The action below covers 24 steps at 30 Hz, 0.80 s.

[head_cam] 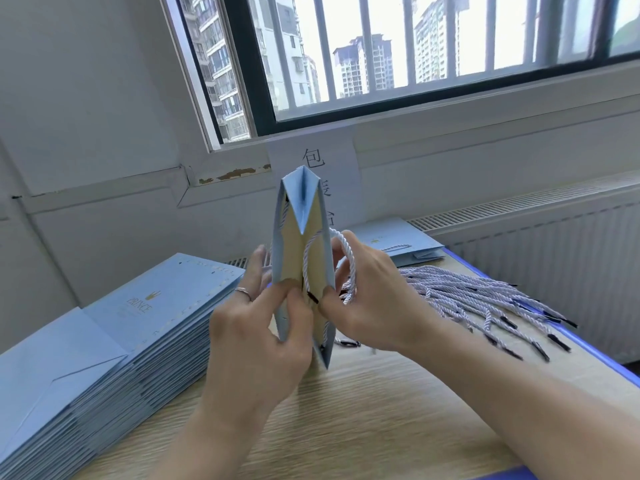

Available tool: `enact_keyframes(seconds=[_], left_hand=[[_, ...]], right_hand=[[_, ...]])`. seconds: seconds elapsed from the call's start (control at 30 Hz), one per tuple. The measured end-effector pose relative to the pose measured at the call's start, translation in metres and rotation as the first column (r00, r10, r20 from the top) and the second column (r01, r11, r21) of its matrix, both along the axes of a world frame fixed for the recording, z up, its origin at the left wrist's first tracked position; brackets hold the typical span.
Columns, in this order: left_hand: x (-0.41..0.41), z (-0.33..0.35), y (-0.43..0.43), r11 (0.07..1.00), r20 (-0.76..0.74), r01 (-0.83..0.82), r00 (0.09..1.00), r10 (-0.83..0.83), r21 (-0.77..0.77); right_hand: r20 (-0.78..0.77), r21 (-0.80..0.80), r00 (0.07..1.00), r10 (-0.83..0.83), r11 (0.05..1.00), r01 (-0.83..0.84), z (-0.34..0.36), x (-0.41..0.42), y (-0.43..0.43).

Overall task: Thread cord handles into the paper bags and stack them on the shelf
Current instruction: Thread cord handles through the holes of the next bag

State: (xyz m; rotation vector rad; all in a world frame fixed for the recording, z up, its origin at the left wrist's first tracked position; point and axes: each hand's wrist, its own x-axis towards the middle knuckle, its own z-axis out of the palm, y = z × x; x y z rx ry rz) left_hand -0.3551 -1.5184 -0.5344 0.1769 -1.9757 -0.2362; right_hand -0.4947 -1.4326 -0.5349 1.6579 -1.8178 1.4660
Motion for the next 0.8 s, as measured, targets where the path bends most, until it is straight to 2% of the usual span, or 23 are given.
enact_keyframes(seconds=[0.1, 0.2, 0.3, 0.6, 0.67, 0.7, 0.8], left_hand=[[-0.007, 0.005, -0.002, 0.997, -0.009, -0.072, 0.997, 0.073, 0.034], [-0.012, 0.012, -0.006, 0.998, -0.098, -0.068, 0.993, 0.066, -0.017], [-0.016, 0.014, -0.016, 0.988, -0.182, -0.139, 0.975, 0.126, -0.063], [-0.014, 0.001, -0.032, 0.992, -0.13, -0.129, 0.983, 0.128, 0.007], [-0.011, 0.002, -0.033, 0.99, -0.139, -0.138, 0.98, 0.14, 0.023], [-0.01, 0.002, -0.034, 0.989, -0.146, -0.145, 0.978, 0.148, 0.029], [-0.01, 0.004, -0.033, 0.988, -0.159, -0.151, 0.975, 0.155, 0.036]], right_hand=[[-0.035, 0.016, 0.999, 0.017, 1.0, -0.017, -0.001, 0.005, -0.002], [-0.077, 0.04, 0.997, 0.007, 0.999, -0.004, -0.002, 0.011, 0.001], [-0.092, 0.059, 0.996, 0.017, 0.998, -0.012, -0.001, 0.015, 0.003], [-0.038, 0.077, 0.999, 0.024, 0.997, -0.021, 0.0, 0.017, 0.006], [-0.107, 0.085, 0.992, -0.063, 0.994, 0.072, 0.001, 0.019, 0.008], [-0.188, 0.073, 0.972, -0.144, 0.984, 0.16, 0.002, 0.019, 0.009], [-0.433, 0.036, 0.846, -0.312, 0.931, 0.363, -0.001, 0.02, 0.01]])
